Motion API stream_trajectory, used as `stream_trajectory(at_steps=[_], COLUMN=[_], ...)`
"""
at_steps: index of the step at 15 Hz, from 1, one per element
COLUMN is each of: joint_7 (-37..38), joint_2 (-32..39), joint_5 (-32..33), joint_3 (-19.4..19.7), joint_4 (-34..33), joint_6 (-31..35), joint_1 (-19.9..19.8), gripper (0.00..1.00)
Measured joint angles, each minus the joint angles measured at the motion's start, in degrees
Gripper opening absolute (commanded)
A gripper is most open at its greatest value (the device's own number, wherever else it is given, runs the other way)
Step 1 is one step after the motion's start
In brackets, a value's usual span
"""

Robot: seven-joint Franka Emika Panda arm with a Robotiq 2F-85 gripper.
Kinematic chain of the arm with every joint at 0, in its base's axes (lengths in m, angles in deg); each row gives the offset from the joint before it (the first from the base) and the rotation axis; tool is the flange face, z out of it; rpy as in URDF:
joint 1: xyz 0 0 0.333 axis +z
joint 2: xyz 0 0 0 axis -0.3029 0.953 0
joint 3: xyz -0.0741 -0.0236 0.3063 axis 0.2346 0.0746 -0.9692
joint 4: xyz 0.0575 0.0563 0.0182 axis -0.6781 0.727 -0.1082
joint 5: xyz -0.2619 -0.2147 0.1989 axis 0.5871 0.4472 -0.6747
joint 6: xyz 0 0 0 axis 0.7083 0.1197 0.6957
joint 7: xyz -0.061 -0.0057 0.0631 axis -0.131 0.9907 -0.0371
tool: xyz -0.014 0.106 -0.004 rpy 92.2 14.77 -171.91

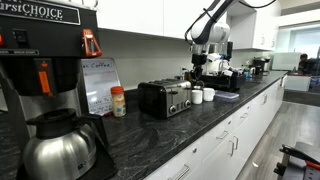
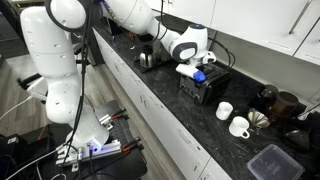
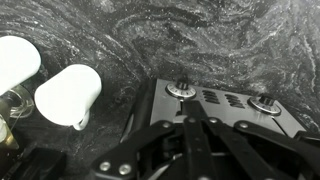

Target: Push down the toaster lever to the right.

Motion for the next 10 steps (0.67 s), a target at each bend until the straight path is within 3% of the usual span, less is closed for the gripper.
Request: stream_trajectory(at_steps=[10], joint_7=[0.20], joint_2=[4.64], joint_5=[-0.24], joint_3=[-2.81], joint_4=[-3.87], joint_6=[0.44], joint_1=[-2.24], gripper=[0.00])
